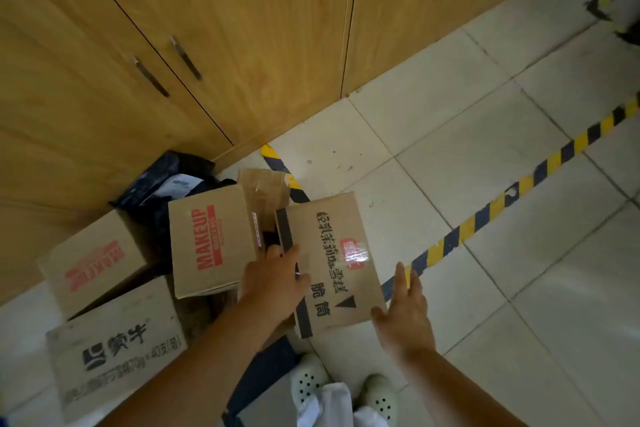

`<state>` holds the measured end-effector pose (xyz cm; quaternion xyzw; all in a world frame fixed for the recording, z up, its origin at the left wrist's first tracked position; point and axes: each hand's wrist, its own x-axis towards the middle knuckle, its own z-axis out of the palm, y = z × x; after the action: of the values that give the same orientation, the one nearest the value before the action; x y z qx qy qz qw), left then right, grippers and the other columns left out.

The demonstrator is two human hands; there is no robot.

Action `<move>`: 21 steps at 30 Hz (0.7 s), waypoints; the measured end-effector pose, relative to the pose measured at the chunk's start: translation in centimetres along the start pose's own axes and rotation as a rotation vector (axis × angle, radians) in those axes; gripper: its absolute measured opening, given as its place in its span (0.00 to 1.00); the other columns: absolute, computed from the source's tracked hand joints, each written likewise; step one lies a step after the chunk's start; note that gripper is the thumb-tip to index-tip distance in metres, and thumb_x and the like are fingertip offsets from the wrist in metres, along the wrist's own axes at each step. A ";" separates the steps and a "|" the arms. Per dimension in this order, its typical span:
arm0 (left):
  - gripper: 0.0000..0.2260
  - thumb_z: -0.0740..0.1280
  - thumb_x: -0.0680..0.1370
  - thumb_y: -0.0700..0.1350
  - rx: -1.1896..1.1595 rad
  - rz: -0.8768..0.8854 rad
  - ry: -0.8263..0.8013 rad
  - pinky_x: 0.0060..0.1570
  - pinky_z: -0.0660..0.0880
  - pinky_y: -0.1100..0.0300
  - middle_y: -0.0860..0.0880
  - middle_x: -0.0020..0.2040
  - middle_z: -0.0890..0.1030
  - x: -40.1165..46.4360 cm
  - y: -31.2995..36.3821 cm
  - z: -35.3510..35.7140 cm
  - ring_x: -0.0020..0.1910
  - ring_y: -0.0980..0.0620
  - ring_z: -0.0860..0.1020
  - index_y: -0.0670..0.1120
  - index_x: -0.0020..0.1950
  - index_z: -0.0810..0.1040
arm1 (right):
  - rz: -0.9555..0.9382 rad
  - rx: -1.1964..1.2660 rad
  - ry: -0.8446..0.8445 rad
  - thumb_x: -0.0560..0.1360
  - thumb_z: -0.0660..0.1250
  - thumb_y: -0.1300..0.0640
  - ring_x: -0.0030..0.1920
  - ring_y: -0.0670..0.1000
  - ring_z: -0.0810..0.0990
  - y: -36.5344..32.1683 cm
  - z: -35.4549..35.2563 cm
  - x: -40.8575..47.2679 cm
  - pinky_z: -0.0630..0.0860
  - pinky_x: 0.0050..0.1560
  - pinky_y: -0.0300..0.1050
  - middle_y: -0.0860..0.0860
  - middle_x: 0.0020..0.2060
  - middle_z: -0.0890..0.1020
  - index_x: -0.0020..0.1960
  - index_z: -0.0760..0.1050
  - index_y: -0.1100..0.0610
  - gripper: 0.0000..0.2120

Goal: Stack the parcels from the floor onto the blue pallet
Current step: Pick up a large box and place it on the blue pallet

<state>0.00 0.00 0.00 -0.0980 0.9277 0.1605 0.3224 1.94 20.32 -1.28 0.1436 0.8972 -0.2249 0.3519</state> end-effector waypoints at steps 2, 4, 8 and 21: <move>0.21 0.57 0.79 0.56 0.020 -0.012 -0.025 0.56 0.73 0.51 0.47 0.61 0.71 3.0 -0.4 1.3 0.57 0.48 0.72 0.54 0.70 0.64 | 0.084 0.125 0.006 0.77 0.62 0.57 0.76 0.58 0.51 0.7 1.6 1.6 0.62 0.71 0.53 0.52 0.77 0.41 0.77 0.37 0.50 0.40; 0.22 0.57 0.78 0.56 0.035 -0.047 -0.061 0.59 0.72 0.50 0.45 0.64 0.70 6.5 -1.0 2.1 0.61 0.45 0.71 0.52 0.71 0.65 | 0.134 0.185 -0.003 0.77 0.63 0.58 0.76 0.60 0.52 1.2 3.3 3.3 0.62 0.71 0.55 0.54 0.77 0.42 0.77 0.37 0.49 0.41; 0.25 0.59 0.78 0.54 -0.015 -0.024 -0.057 0.65 0.68 0.47 0.46 0.73 0.63 12.0 -1.5 4.0 0.70 0.44 0.65 0.53 0.75 0.61 | 0.208 0.226 -0.005 0.76 0.64 0.57 0.75 0.62 0.53 3.0 6.6 6.7 0.63 0.71 0.57 0.56 0.77 0.46 0.78 0.42 0.49 0.40; 0.34 0.65 0.76 0.55 -0.003 -0.054 -0.043 0.69 0.59 0.45 0.45 0.76 0.56 18.6 -2.1 6.8 0.74 0.41 0.55 0.54 0.77 0.52 | 0.368 0.502 0.020 0.77 0.64 0.55 0.52 0.55 0.72 5.3 12.4 10.0 0.74 0.53 0.50 0.58 0.64 0.65 0.73 0.58 0.51 0.27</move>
<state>-9.96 -0.94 -17.23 -0.1199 0.9173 0.1552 0.3466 4.05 19.57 -17.94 0.3883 0.7758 -0.3707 0.3315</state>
